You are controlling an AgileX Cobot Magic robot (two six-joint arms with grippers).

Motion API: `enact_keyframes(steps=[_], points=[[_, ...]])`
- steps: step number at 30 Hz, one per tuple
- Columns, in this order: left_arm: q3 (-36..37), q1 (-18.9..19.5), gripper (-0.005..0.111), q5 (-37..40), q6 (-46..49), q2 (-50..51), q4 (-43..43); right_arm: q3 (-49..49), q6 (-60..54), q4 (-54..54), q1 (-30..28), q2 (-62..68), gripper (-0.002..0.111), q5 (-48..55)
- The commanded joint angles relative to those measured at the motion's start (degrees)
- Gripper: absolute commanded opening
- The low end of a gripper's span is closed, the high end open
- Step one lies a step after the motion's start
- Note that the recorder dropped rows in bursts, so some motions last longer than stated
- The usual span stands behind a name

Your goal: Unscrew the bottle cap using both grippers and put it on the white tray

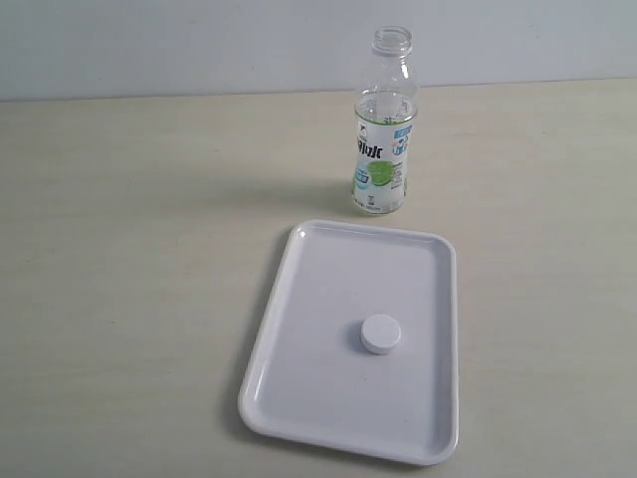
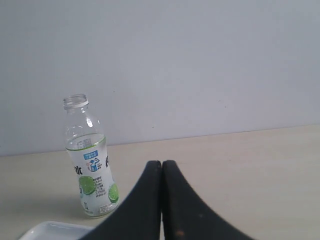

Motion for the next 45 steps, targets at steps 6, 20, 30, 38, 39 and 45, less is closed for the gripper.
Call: enact_keyframes(steps=[6,20,30,38,39,45], points=[[0.1,-0.3,0.0,9.5,49.3,-0.4,-45.0,0.3,0.0,0.1,-0.4,-0.4,0.0,-0.6],[0.1,0.8,0.0,9.9,49.9,-0.4,-44.9,0.3,0.0,0.0,-0.4,-0.4,0.0,-0.6],[0.1,0.8,0.0,9.9,50.4,-0.4,-44.9,0.3,0.0,0.1,-0.4,-0.4,0.0,-0.6],[0.1,0.8,0.0,10.0,50.4,-0.4,-44.9,0.3,0.0,0.1,-0.4,-0.4,0.0,-0.6],[0.1,0.8,0.0,10.0,50.4,-0.4,-44.9,0.3,0.0,0.1,-0.4,-0.4,0.0,-0.6],[0.1,0.8,0.0,10.0,50.4,-0.4,-44.9,0.3,0.0,0.0,-0.4,-0.4,0.0,-0.6]])
